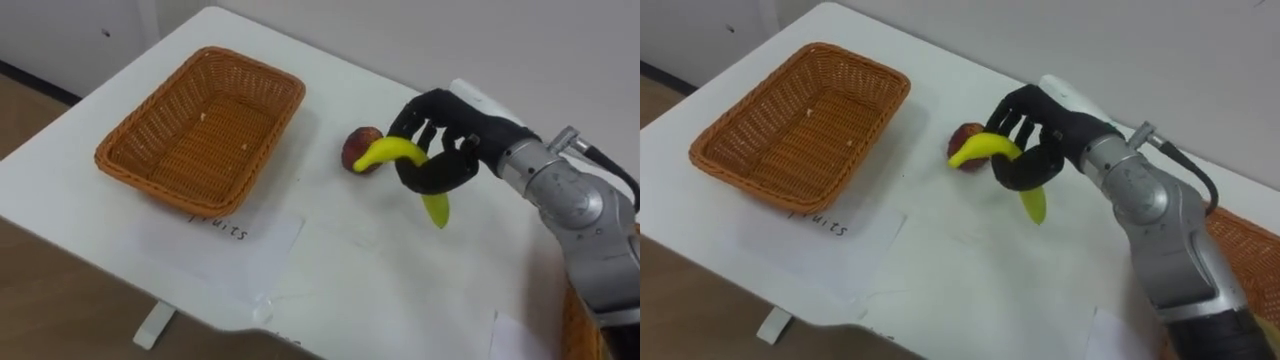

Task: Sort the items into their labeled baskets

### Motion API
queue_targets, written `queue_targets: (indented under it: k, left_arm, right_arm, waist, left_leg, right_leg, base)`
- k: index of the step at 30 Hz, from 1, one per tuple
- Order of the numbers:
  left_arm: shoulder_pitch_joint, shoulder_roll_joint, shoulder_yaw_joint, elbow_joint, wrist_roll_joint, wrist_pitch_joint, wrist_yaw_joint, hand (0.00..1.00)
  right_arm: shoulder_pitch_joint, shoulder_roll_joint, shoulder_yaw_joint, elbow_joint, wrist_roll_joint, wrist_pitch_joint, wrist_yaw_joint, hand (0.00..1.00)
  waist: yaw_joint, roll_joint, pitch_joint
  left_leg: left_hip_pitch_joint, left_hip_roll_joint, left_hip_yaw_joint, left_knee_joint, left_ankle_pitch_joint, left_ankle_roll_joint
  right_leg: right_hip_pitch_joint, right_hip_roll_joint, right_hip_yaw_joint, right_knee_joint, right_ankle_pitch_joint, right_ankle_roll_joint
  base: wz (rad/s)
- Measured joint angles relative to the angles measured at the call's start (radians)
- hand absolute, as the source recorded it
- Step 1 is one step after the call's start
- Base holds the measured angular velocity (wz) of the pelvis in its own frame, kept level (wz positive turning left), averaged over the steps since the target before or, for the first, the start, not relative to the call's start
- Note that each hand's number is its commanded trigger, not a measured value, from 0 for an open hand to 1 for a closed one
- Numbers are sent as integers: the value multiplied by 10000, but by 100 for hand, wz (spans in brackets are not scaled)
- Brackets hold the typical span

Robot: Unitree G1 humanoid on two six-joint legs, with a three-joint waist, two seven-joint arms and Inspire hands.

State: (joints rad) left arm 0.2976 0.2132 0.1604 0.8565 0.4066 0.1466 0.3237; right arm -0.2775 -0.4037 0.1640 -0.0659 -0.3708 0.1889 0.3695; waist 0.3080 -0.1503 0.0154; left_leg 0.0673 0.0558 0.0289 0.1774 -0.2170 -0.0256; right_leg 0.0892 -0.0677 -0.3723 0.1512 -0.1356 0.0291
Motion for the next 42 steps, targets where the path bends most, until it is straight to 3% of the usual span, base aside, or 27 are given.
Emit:
queue_targets:
  k: [3, 5, 12, 17, 22, 29, 42]
  left_arm:
    - [-11, 0, -27, 0, 8, -1, -7, 0]
    - [5, 0, -65, 3, 32, 0, -20, 0]
    - [145, -11, -14, -28, 277, 73, -208, 0]
    - [157, -18, 11, -160, 469, 240, -608, 0]
    - [182, -19, 9, -238, 472, 299, -692, 0]
    - [251, -50, 46, -392, 703, 284, -844, 0]
    - [309, -84, 505, -383, 993, 315, -984, 0]
  right_arm:
    - [-243, 447, 135, 1, 189, -20, -203, 100]
    - [-258, 524, 137, 1, 313, -32, -270, 100]
    - [-585, 587, 130, 0, 503, -27, -491, 100]
    - [-588, 588, 133, 1, 530, 55, -611, 100]
    - [-726, 719, 244, 229, 1039, 93, -900, 100]
    - [-924, 1038, 251, 273, 2280, 79, -1444, 100]
    - [-1191, 1233, 305, 782, 2570, 12, -2144, 100]
  waist:
    - [1, 58, 15]
    - [44, 51, 11]
    - [110, 4, -22]
    - [380, -52, -65]
    - [566, 27, -9]
    - [601, 141, 65]
    - [1091, 150, 36]
  left_leg:
    - [19, -15, -50, 0, 1, 1]
    - [40, -18, -84, -8, 0, 1]
    - [13, -19, -174, -91, 0, 1]
    - [-2, -30, -252, -7, 0, 1]
    - [135, -94, -328, 54, 2, 4]
    - [85, -249, -579, 45, -8, 106]
    - [-43, -550, -1149, 276, 2, 287]
  right_leg:
    - [59, -16, -65, -1, -19, 30]
    - [97, -17, -64, 1, -22, 34]
    - [113, -22, -163, 11, -42, 66]
    - [124, -28, -181, 17, -43, 68]
    - [323, -102, -163, 18, -92, 138]
    - [388, -287, -521, 220, -170, 224]
    - [551, -589, -1256, 379, -228, 326]
  base:
    - [7]
    - [7]
    - [4]
    - [3]
    - [6]
    - [12]
    - [14]
